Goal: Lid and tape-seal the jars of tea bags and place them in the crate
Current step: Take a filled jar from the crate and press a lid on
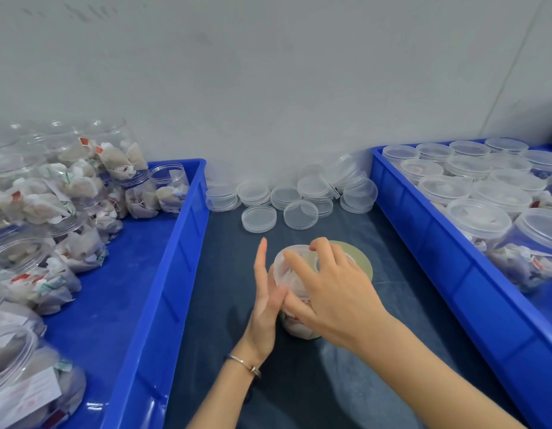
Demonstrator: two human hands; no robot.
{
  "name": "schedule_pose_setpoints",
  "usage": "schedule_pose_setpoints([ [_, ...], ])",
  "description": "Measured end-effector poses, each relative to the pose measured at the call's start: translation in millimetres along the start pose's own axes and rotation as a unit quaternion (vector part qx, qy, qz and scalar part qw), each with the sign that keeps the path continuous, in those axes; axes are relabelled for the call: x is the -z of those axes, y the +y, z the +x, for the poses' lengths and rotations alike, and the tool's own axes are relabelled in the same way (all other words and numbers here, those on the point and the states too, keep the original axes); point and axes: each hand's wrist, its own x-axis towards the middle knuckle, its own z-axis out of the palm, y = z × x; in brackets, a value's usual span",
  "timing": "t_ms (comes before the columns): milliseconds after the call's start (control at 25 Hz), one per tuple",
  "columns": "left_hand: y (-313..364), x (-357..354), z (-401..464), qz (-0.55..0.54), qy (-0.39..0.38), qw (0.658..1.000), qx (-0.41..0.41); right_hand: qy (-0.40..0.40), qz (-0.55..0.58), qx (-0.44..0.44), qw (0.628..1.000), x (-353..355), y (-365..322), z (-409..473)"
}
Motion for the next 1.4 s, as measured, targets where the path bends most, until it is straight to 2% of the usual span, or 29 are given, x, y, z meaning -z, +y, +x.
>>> schedule_pose_setpoints([
  [80,-0.7,8.2,-5.5,-0.006,-0.035,0.999,0.006,-0.029,0.033,-0.013,0.999,-4.2,-2.3,2.8],
  [200,-5.9,20.2,-9.2,0.006,-0.068,0.997,0.035,-0.026,0.049,-0.039,0.998,-9.9,-8.0,6.6],
  [280,-4.0,17.1,-5.5,0.12,-0.096,0.988,0.025,-0.039,0.031,-0.052,0.997,-13.6,-10.3,9.5],
  [320,-4.5,9.9,-1.7,0.199,-0.082,0.976,-0.009,-0.042,0.019,-0.057,0.997,-15.9,-11.8,10.7],
  [400,-10.3,-9.9,5.0,0.284,-0.004,0.955,-0.086,-0.021,0.006,-0.062,0.998,-18.1,-14.8,12.7],
  [480,-16.0,-16.9,4.5,0.344,0.071,0.93,-0.104,0.019,0.005,-0.058,0.998,-18.3,-15.9,13.0],
  [560,-7.5,-17.4,5.6,0.37,0.113,0.916,-0.104,0.032,0.006,-0.047,0.998,-22.6,-13.6,13.3],
  [600,-3.4,-16.1,7.6,0.441,0.099,0.882,-0.137,0.025,0.011,-0.038,0.999,-23.6,-11.9,13.7],
  [640,-4.0,-16.2,8.6,0.53,0.065,0.825,-0.186,0.014,0.019,-0.028,0.999,-22.7,-10.8,14.5],
  [680,-6.8,-16.4,9.8,0.613,0.051,0.748,-0.248,0.005,0.027,-0.017,0.999,-22.4,-9.8,15.1],
  [720,-6.7,-17.2,12.9,0.644,0.041,0.719,-0.26,-0.01,0.031,-0.006,0.999,-21.2,-8.2,15.9],
  [760,-6.0,-18.0,16.0,0.655,0.042,0.71,-0.256,-0.028,0.031,0.008,0.999,-20.3,-6.1,17.0],
  [840,-2.8,-18.5,17.1,0.656,0.035,0.721,-0.22,-0.04,0.034,0.027,0.998,-19.1,-2.6,18.6],
  [920,-2.9,-13.0,14.0,0.636,0.018,0.749,-0.183,-0.039,0.032,0.049,0.998,-15.9,-0.6,18.5],
  [960,0.9,-11.4,15.1,0.584,0.015,0.795,-0.165,-0.038,0.029,0.065,0.997,-14.5,0.3,17.6],
  [1000,4.4,-10.3,17.9,0.55,0.007,0.824,-0.139,-0.036,0.031,0.083,0.995,-13.1,2.0,17.0],
  [1160,2.7,4.3,23.9,0.513,-0.061,0.848,-0.113,-0.097,0.071,0.168,0.978,-6.9,15.8,22.2],
  [1280,-3.6,22.2,27.8,0.412,-0.122,0.902,-0.04,-0.153,0.117,0.221,0.956,-0.8,23.8,30.4],
  [1400,-5.7,34.6,27.1,0.326,-0.158,0.932,0.023,-0.189,0.13,0.234,0.945,11.3,26.6,38.8],
])
